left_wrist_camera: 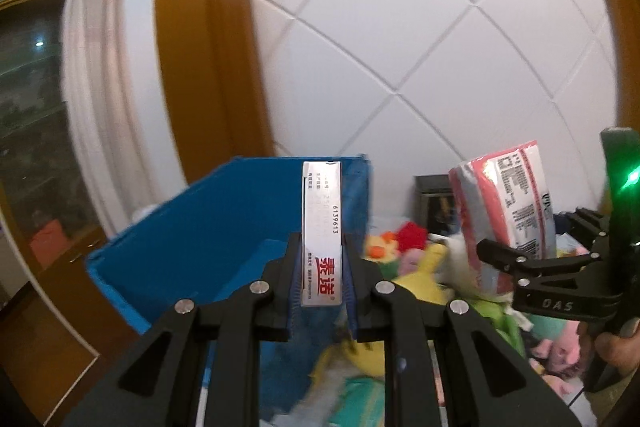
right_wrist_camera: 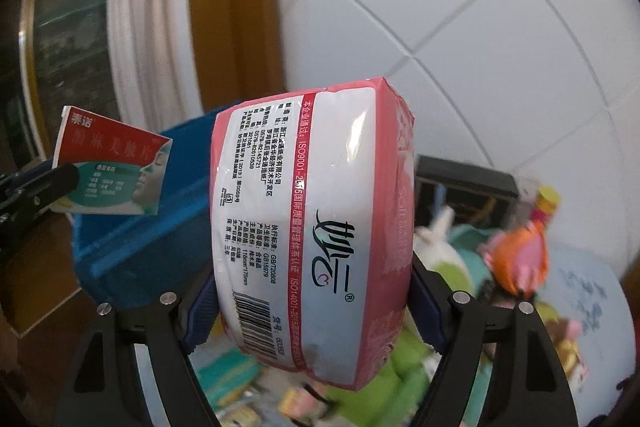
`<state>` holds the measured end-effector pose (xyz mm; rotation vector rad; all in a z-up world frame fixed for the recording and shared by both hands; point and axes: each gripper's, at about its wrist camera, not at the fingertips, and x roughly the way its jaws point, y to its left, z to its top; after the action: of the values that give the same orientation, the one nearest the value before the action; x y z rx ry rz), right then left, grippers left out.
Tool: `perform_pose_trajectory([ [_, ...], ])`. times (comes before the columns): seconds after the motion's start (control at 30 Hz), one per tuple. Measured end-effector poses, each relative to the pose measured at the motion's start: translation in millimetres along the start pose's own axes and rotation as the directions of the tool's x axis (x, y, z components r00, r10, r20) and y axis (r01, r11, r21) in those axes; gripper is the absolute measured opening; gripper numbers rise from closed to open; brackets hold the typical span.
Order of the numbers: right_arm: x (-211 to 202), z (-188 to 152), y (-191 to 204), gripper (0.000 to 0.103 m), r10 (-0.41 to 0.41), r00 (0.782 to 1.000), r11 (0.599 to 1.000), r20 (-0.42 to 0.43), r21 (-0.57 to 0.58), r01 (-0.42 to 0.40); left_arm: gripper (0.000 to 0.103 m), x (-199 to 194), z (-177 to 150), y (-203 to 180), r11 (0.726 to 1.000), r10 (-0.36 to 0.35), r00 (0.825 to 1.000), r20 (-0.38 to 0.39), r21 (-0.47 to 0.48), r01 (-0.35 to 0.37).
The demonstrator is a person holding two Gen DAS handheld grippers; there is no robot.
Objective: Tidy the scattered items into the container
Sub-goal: 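Lift the box and tissue pack and carry them over the blue crate, then open both tools to drop the box and tissue pack into the crate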
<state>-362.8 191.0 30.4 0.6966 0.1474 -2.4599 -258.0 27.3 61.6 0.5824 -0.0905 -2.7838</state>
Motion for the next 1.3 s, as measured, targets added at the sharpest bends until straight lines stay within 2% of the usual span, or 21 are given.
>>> perform_pose_trajectory([
  [0.17,21,31,56,0.08,0.047,0.999,0.997,0.027,-0.064,-0.045,0.018,25,-1,62,0.998,0.049,0.998,-0.027,-0.04,-0.05],
  [0.37,82,66,129,0.081,0.118,0.993,0.99,-0.002,-0.08,-0.118,0.018,68,-6,155,0.997,0.063,0.996,-0.068,-0.048,-0.066],
  [0.53,147,79,184,0.08,0.123,0.991,0.989,-0.062,-0.081,-0.128,0.018,108,-6,216,0.998,0.041,0.992,-0.122,-0.042,-0.046],
  [0.6,170,79,198,0.081,0.116,0.987,0.99,-0.113,-0.072,-0.124,0.018,132,-10,230,0.999,0.014,0.983,-0.183,-0.032,-0.02],
  [0.7,200,78,217,0.081,0.092,0.977,0.991,-0.192,-0.08,-0.109,0.018,170,-20,249,0.999,-0.031,0.956,-0.291,-0.023,0.026],
  [0.8,220,72,227,0.081,0.053,0.961,0.992,-0.27,-0.094,-0.081,0.018,197,-28,257,0.998,-0.064,0.928,-0.367,-0.022,0.06],
  [0.93,239,67,226,0.081,0.013,0.94,0.995,-0.34,-0.087,-0.045,0.018,226,-35,263,0.994,-0.113,0.895,-0.433,-0.035,0.108],
  [1.0,243,66,221,0.081,0.005,0.934,0.996,-0.357,-0.078,-0.035,0.018,240,-36,261,0.99,-0.14,0.871,-0.471,-0.037,0.139],
  [1.07,247,67,216,0.081,-0.009,0.93,0.997,-0.368,-0.075,-0.02,0.018,247,-35,256,0.989,-0.14,0.862,-0.488,-0.023,0.147],
  [1.17,259,74,219,0.081,-0.022,0.907,0.997,-0.42,-0.082,-0.014,0.018,266,-34,249,0.984,-0.149,0.828,-0.54,0.005,0.18],
  [1.27,276,80,222,0.081,-0.032,0.876,0.996,-0.481,-0.088,-0.012,0.018,285,-36,246,0.979,-0.15,0.775,-0.614,0.019,0.205],
  [1.3,282,83,223,0.081,-0.038,0.864,0.996,-0.502,-0.092,-0.009,0.018,288,-35,247,0.977,-0.149,0.769,-0.622,0.025,0.21],
])
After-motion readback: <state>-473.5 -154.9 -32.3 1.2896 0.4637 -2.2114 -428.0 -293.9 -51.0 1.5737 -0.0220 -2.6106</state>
